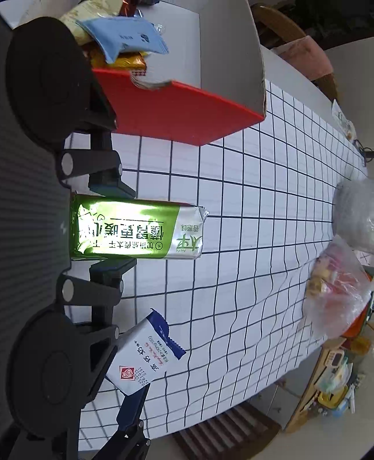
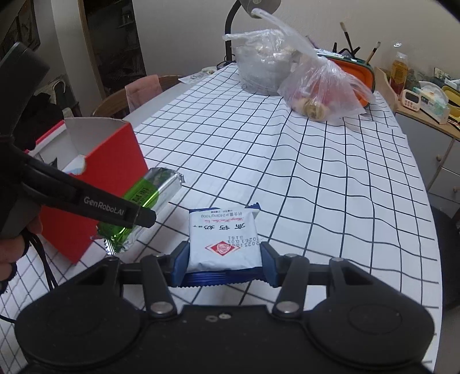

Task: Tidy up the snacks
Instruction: 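Carry the green bar and white packet over the box and lower them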

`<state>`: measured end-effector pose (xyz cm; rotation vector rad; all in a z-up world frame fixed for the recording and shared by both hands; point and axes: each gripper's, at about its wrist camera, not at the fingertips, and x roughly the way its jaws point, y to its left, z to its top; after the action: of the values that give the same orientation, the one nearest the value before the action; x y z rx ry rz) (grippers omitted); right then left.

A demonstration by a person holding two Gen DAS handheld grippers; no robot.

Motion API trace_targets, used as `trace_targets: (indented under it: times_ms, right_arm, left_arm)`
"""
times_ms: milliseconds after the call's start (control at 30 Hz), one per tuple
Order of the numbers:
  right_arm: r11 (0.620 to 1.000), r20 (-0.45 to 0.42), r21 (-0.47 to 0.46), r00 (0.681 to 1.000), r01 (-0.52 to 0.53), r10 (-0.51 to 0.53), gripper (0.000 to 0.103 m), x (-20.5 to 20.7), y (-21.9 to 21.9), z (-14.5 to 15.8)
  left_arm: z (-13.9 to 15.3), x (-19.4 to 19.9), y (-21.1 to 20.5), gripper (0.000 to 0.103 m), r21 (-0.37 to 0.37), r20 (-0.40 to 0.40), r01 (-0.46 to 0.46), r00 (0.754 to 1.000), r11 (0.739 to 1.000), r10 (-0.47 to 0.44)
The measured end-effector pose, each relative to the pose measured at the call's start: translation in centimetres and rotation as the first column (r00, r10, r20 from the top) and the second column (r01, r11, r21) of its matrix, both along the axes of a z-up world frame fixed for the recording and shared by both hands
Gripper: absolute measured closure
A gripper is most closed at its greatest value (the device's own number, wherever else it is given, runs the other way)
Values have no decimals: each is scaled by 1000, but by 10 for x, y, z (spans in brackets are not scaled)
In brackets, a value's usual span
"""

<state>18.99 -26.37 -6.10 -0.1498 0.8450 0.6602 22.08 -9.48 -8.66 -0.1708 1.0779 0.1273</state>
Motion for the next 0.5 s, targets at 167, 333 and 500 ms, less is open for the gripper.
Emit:
trace_targets:
  times_ms: [167,333,500]
  right_arm:
    - [1000,25,-3,1000,13,-13,52,-23,8,20]
    - [1000,45,3,999,22,-22,52,-44,24,39]
    - [1000,69,12,997,24,-25,52,-63,47,59]
  left_arm:
    - [21,-27,9,61,-9,32,15,999,1000,-15]
    - [39,-52,25,61,-16,55,30,998,999,-29]
    - [58,-74,45,61,-18,81,47,996,999,-45]
